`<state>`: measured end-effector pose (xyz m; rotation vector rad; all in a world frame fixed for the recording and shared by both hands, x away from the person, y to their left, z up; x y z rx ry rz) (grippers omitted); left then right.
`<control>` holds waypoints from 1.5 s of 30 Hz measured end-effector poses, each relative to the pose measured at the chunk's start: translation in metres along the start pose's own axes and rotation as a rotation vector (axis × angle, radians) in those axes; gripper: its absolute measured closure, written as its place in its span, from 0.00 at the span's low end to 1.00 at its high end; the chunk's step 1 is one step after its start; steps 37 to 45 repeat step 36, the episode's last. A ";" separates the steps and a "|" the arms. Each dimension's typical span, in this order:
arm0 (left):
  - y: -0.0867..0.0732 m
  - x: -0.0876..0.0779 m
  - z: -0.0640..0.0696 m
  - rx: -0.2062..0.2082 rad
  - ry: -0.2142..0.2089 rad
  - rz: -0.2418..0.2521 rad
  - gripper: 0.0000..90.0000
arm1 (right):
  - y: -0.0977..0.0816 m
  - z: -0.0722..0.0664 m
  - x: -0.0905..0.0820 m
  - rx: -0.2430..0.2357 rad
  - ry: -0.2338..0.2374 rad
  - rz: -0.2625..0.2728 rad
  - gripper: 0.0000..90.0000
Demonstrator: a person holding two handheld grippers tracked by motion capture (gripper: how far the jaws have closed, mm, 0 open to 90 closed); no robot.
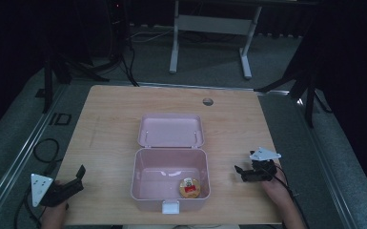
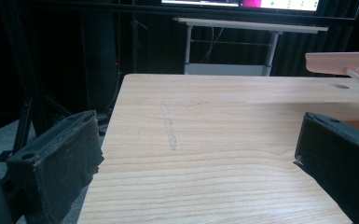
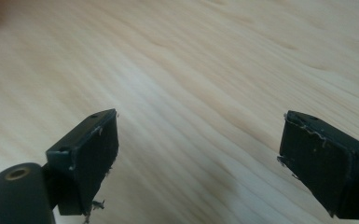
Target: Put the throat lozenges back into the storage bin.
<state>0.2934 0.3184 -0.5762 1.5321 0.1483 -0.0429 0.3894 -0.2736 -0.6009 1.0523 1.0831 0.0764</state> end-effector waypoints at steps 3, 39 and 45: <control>0.000 0.000 0.000 0.000 0.000 0.000 0.01 | -0.007 0.006 -0.003 0.037 -0.052 0.016 0.13; 0.000 0.000 -0.001 -0.005 0.005 -0.003 0.01 | -0.036 0.058 -0.026 0.352 -0.433 0.101 0.13; 0.000 0.000 -0.001 -0.005 0.005 -0.003 0.01 | -0.036 0.058 -0.026 0.352 -0.433 0.101 0.13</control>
Point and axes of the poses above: each handheld gripper's, and its own axes: x roughly forward along the jaws, y roughly out of its top, z roughly to its right, the point moved 9 cm from there along x, roughly forward along the jaws, and after that the axes turned 10 degrees about y, right-handed, at the moved point
